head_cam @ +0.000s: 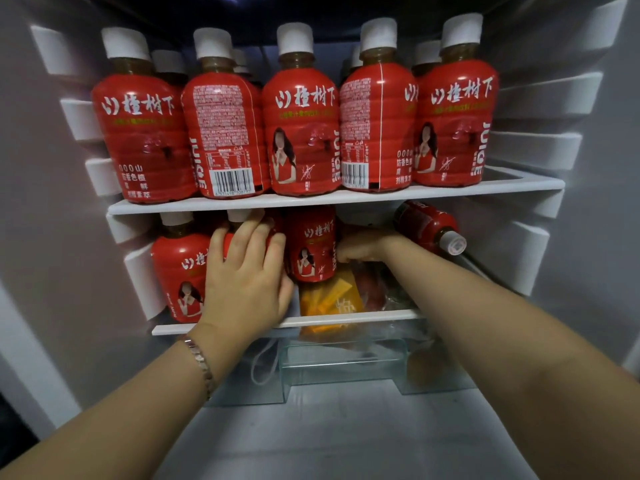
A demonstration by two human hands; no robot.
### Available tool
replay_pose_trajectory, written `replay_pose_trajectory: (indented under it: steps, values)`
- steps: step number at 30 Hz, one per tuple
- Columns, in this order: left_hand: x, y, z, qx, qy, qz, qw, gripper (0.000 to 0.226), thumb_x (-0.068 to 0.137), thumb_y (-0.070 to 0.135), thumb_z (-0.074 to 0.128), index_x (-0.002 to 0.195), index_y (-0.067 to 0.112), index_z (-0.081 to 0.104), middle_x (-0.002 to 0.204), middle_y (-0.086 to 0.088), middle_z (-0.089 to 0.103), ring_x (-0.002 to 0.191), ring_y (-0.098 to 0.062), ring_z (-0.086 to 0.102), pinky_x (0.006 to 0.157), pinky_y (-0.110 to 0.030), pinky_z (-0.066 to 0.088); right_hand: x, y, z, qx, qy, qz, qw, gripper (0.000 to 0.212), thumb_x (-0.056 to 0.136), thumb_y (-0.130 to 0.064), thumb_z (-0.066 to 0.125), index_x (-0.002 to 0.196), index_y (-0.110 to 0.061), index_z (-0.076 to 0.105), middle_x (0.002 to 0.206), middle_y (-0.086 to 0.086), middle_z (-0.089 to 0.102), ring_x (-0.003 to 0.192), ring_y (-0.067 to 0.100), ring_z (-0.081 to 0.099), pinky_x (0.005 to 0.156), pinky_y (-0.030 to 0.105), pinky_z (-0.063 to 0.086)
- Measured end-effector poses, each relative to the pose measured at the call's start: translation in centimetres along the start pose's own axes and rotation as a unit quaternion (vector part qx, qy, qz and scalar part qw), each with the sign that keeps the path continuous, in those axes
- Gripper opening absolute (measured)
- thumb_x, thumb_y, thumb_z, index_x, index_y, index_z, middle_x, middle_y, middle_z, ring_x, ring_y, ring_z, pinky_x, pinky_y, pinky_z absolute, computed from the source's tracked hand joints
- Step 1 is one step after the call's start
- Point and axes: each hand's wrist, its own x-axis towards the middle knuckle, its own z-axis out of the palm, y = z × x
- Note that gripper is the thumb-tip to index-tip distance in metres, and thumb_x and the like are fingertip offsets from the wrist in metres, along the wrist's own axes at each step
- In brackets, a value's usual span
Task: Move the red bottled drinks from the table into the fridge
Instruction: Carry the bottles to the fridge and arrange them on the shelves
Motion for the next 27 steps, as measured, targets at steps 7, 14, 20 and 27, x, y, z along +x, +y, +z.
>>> replay_pose_trajectory:
  steps: [7, 14, 20, 27]
  values:
    - [0.0, 0.2, -0.1, 0.009, -0.009, -0.005, 1.000, 0.045, 0.077, 0.026, 0.045, 0.106, -0.004, 0.062, 0.109, -0.026, 0.061, 0.114, -0.035, 0.041, 0.094, -0.053, 0.034, -0.6, -0.3, 0.8, 0.001, 0.048, -0.026, 0.998, 0.050, 0.095, -0.016, 0.050, 0.142, -0.013, 0.033, 0.143, 0.009, 0.042, 0.130, 0.023, 0.042, 0.102, 0.029, 0.034]
    - [0.0, 0.0, -0.4, -0.005, -0.018, 0.000, 1.000, 0.044, 0.076, 0.025, 0.047, 0.105, -0.004, 0.063, 0.110, -0.025, 0.061, 0.114, -0.034, 0.041, 0.093, -0.056, 0.041, -5.0, 0.0, 0.8, -0.285, 0.370, 0.086, 0.880, 0.069, 0.085, -0.026, 0.059, 0.146, -0.016, 0.027, 0.152, 0.017, 0.023, 0.139, 0.038, 0.021, 0.113, 0.048, 0.021]
    - [0.0, 0.0, -0.5, -0.004, -0.040, -0.005, 0.999, 0.045, 0.077, 0.027, 0.046, 0.106, -0.003, 0.062, 0.111, -0.024, 0.061, 0.116, -0.033, 0.040, 0.095, -0.056, 0.039, -7.1, 4.0, -1.2, -0.194, 0.269, 0.326, 0.885, 0.055, 0.094, -0.019, 0.050, 0.144, -0.008, 0.031, 0.147, 0.020, 0.025, 0.131, 0.038, 0.037, 0.102, 0.047, 0.037]
    - [0.0, 0.0, -0.7, -0.015, -0.048, -0.001, 0.999, 0.045, 0.077, 0.027, 0.047, 0.107, -0.003, 0.062, 0.112, -0.024, 0.061, 0.117, -0.033, 0.040, 0.095, -0.056, 0.039, -10.3, 4.2, 0.6, -0.016, 0.440, 0.144, 0.886, 0.041, 0.089, -0.018, 0.061, 0.120, 0.006, 0.049, 0.122, 0.022, 0.046, 0.108, 0.041, 0.053, 0.091, 0.040, 0.041]
